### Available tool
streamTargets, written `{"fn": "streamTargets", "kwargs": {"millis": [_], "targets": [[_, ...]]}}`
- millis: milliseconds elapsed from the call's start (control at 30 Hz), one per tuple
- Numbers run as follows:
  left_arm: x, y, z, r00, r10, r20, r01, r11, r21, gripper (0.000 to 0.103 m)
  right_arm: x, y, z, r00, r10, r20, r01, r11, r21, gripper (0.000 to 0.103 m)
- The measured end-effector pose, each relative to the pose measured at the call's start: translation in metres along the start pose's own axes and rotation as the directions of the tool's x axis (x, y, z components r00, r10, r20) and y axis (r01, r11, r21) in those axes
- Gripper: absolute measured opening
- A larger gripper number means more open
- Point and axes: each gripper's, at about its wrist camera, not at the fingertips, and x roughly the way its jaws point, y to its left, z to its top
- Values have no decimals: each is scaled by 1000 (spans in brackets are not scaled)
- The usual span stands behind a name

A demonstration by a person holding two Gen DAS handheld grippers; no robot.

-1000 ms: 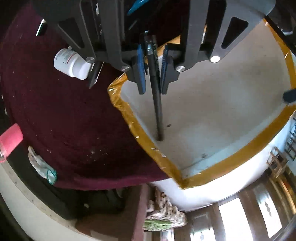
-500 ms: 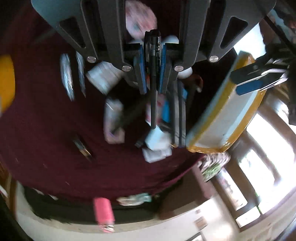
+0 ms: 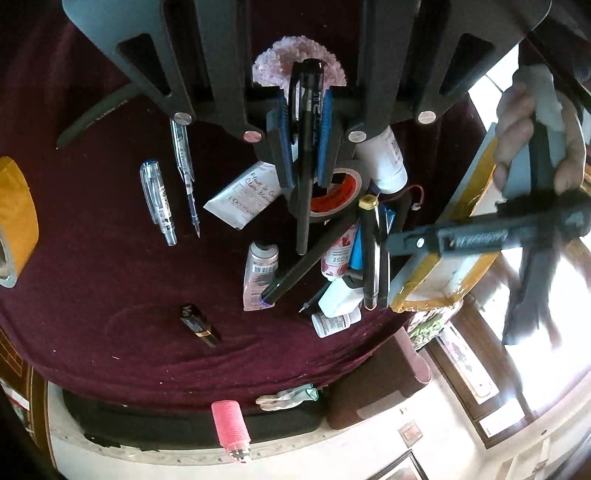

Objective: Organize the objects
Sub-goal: 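Grasp a black marker with the left tool while the right tool grasps another black marker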

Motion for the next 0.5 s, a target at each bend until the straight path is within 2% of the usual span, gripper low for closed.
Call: {"fn": "streamTargets", "kwargs": {"millis": [33,67,133,167,233,267,300,367,500], "targets": [[2,-1,3,1000,7,2,-7,1000,9,43,0,-2,2,1000,2,1,-2,1000,5,11],[4,0,5,1000,1,-4,-1,1000,5,43,-6,2,-12,1000,-2,10,2,1000,9,11],[9,6,12,999,-26,-27,26,999,-19,43,-4,2,-15,1000,2,13,-2,1000,10,11],[12,5,15,999,-31,-35,30,999,-19,40,-5,4,-16,1000,2,13,-2,1000,15,11],[19,5,20,999,3,-45,-3,1000,-10,29,-6,5,-15,1000,-1,15,1,1000,15,11],[18,4,21,999,-1,-33,1,1000,-11,21,-12,11,-29,1000,-8,22,7,1000,20,11],[15,5,21,1000,-4,-26,3,1000,-11,17,-13,12,-31,1000,-9,23,9,1000,23,11],[7,8,17,1000,-16,-25,16,1000,-7,13,-16,16,-34,999,-18,27,17,1000,25,11],[-6,8,-3,999,-29,-39,30,999,26,13,-19,16,-39,999,-23,24,22,999,50,11]]}}
